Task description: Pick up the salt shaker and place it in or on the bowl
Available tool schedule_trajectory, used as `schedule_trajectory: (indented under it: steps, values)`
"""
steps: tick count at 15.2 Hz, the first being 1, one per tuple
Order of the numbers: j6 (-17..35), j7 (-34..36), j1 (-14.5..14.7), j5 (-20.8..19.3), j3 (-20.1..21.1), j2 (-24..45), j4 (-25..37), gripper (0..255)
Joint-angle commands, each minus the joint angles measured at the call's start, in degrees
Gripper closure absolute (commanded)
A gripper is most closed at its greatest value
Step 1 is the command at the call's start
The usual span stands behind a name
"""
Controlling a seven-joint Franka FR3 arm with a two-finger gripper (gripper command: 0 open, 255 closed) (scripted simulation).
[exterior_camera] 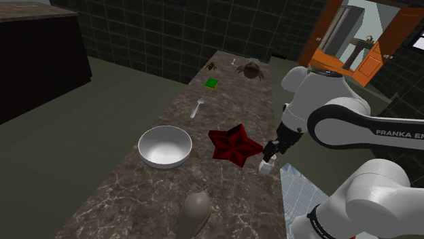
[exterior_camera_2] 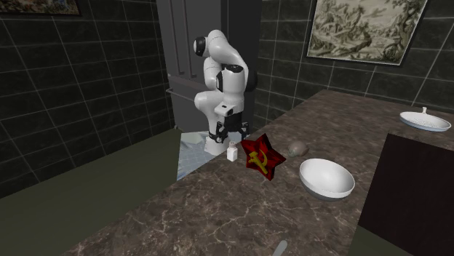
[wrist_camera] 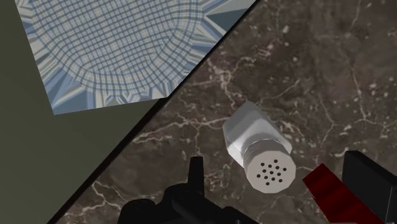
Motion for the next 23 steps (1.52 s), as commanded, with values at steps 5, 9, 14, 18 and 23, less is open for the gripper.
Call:
schedule_trajectory:
  steps: [5,9,14,18,23]
  values:
    - [1.85,-0.02,0.02,0.11,0.11,0.91,-0.9,0]
    - [1.84,-0.02,0.02,0.11,0.11,0.91,-0.9,0]
    - [1.84,-0.02,0.01,0.11,0.11,0.91,-0.9,255]
    - [1.83,-0.02,0.02,0.11,0.11,0.89,-0.9,255]
    - [-2.21,-0.04,-0.15,-0.22,-0.19,-0.72,1.53,255]
